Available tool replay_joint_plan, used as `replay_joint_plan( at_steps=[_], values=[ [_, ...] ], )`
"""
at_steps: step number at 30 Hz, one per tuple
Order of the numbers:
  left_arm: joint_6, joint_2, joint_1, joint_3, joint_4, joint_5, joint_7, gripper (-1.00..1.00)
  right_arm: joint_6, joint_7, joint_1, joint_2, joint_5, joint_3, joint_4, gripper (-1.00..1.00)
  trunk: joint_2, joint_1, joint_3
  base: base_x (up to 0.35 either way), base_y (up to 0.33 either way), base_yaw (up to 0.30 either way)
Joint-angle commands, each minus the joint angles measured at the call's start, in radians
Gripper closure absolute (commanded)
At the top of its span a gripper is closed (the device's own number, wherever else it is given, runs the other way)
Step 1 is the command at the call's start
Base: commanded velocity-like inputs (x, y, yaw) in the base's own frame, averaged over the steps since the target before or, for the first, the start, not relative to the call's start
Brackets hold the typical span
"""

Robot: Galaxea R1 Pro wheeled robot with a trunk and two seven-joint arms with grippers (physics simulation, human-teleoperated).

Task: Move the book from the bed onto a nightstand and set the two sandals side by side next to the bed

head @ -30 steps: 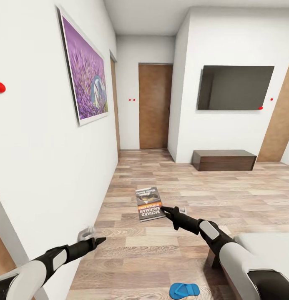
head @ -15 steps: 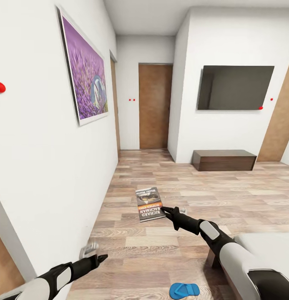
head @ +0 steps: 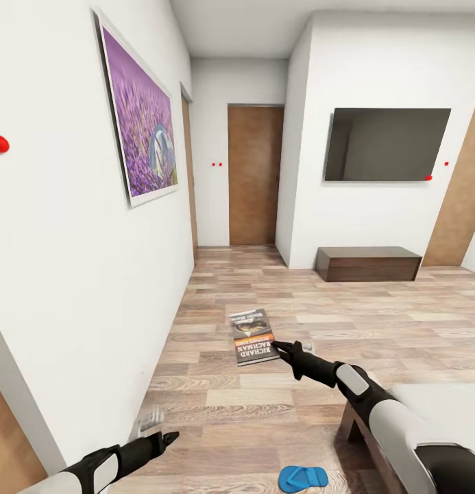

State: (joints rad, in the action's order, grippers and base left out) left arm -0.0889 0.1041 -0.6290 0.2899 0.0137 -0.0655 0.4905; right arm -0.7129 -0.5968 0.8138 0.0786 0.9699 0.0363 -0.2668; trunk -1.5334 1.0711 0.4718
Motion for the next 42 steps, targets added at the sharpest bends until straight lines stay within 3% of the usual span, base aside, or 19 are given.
replay_joint_plan(
  at_steps=[1,12,42],
  values=[
    [-0.008,-0.001,0.001,0.003,0.001,-0.007,0.004,-1.0,-0.004,-0.002,0.001,0.002,0.006,0.004,0.001,1.0,-0.001,0.0,0.001,0.0,0.0,0.0],
    [-0.003,-0.019,0.008,0.003,0.002,-0.007,0.003,-1.0,-0.004,-0.003,0.001,0.007,0.008,0.005,0.006,1.0,-0.001,0.0,0.001,0.0,0.0,0.0],
    [-0.003,-0.02,0.009,0.006,0.002,-0.007,0.004,-1.0,-0.002,-0.003,0.001,0.007,0.01,0.004,0.006,1.0,-0.001,0.0,0.001,0.0,0.0,0.0]
  ],
)
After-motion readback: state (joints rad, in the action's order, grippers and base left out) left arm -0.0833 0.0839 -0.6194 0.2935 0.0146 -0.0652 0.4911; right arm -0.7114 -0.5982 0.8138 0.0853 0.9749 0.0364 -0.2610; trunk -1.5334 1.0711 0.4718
